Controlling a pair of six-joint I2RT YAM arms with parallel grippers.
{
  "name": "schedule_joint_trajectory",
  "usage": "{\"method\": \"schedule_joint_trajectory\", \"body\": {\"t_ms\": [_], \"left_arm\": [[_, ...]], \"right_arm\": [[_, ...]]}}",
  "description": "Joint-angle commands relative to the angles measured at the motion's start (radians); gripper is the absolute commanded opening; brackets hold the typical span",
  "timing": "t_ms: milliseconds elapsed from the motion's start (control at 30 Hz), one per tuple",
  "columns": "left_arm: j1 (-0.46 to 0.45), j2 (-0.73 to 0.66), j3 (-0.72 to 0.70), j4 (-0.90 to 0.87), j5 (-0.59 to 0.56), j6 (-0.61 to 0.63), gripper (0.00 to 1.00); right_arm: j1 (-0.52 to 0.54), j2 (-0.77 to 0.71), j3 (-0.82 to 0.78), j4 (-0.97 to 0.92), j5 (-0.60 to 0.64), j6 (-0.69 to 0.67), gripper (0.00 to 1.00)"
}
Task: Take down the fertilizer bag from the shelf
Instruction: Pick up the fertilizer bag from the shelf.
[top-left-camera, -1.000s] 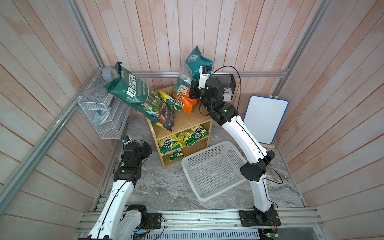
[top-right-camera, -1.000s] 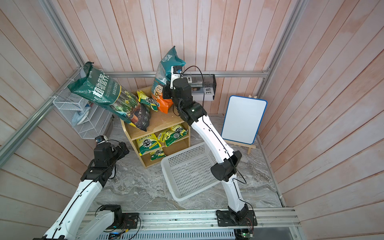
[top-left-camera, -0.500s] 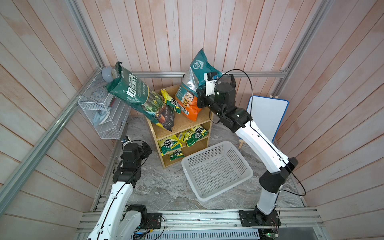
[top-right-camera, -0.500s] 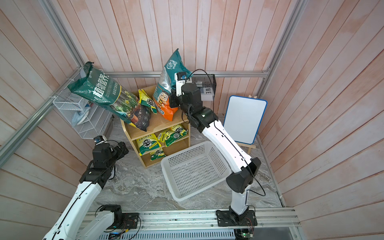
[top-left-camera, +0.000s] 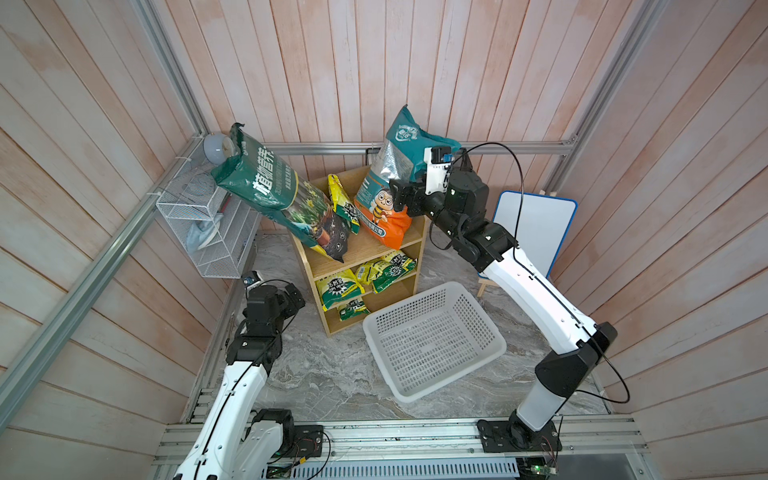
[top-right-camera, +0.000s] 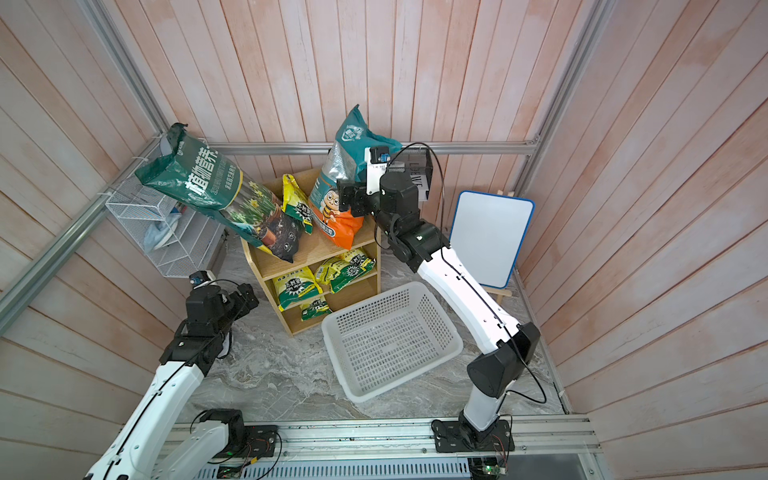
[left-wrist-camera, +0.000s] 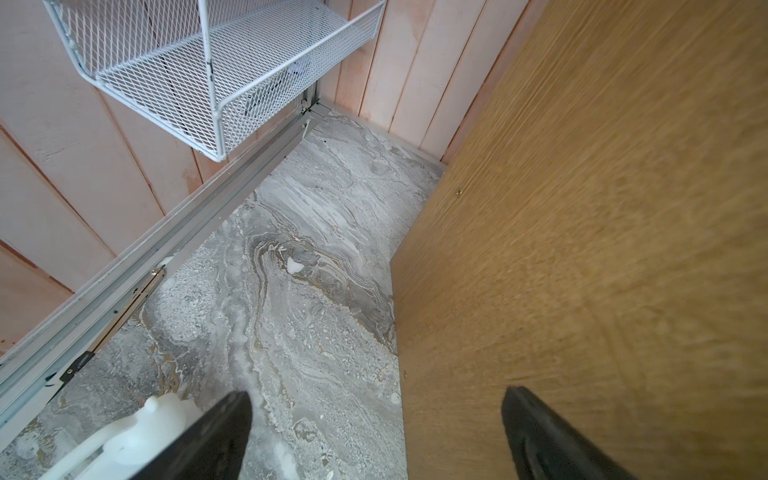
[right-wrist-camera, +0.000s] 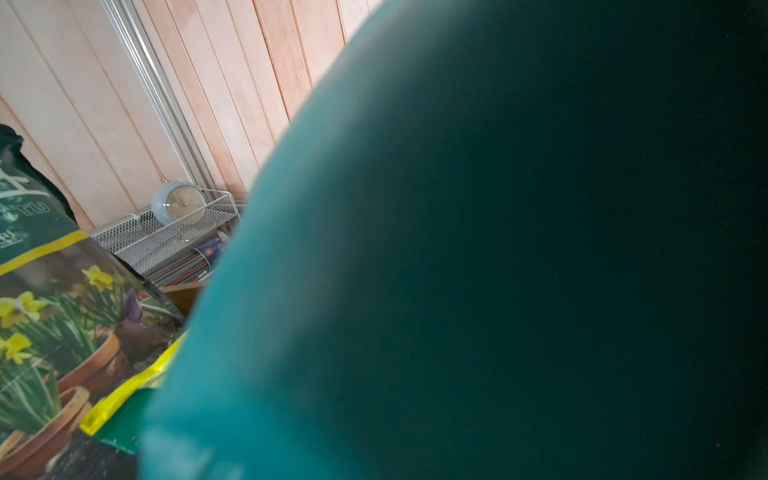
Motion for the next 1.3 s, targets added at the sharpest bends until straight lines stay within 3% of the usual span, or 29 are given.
{"method": "schedule_joint_trajectory", "body": {"t_ms": [0, 100, 200, 267, 367, 600, 767, 1067, 1267], "left_arm": [[0.007, 0.005, 0.014, -0.001, 0.012, -0.006, 1.0], [0.007, 0.003, 0.014, -0.003, 0.007, -0.003, 1.0], [0.007, 0.001, 0.014, -0.004, -0.002, 0.001, 1.0], [0.009, 0.0, 0.014, -0.002, -0.002, 0.001, 1.0], [0.009, 0.003, 0.014, -0.001, 0.004, -0.001, 1.0], [0.009, -0.005, 0.013, -0.008, -0.007, -0.002, 1.0], [0.009, 0.004, 0.017, -0.022, -0.017, -0.004, 1.0], [0.009, -0.006, 0.115, -0.187, -0.077, 0.029, 1.0], [0.009, -0.082, 0.212, -0.36, 0.05, -0.084, 1.0]], "right_arm": [[-0.01, 0.103, 0.129, -0.01, -0.038, 0.04, 0.98], [-0.011, 0.182, 0.243, -0.038, -0.057, 0.058, 0.86], [-0.01, 0.217, 0.298, -0.041, -0.083, 0.074, 0.53], [-0.011, 0.219, 0.313, -0.02, -0.077, 0.066, 0.24], [-0.014, 0.219, 0.355, 0.003, -0.081, 0.015, 0.04], [-0.062, 0.278, 0.643, -0.059, -0.162, -0.05, 0.0], [-0.067, 0.185, 0.632, -0.028, -0.204, -0.094, 0.0], [-0.067, -0.158, 0.285, 0.064, -0.234, -0.163, 0.0], [-0.068, -0.432, -0.091, 0.161, -0.175, -0.189, 0.0]]}}
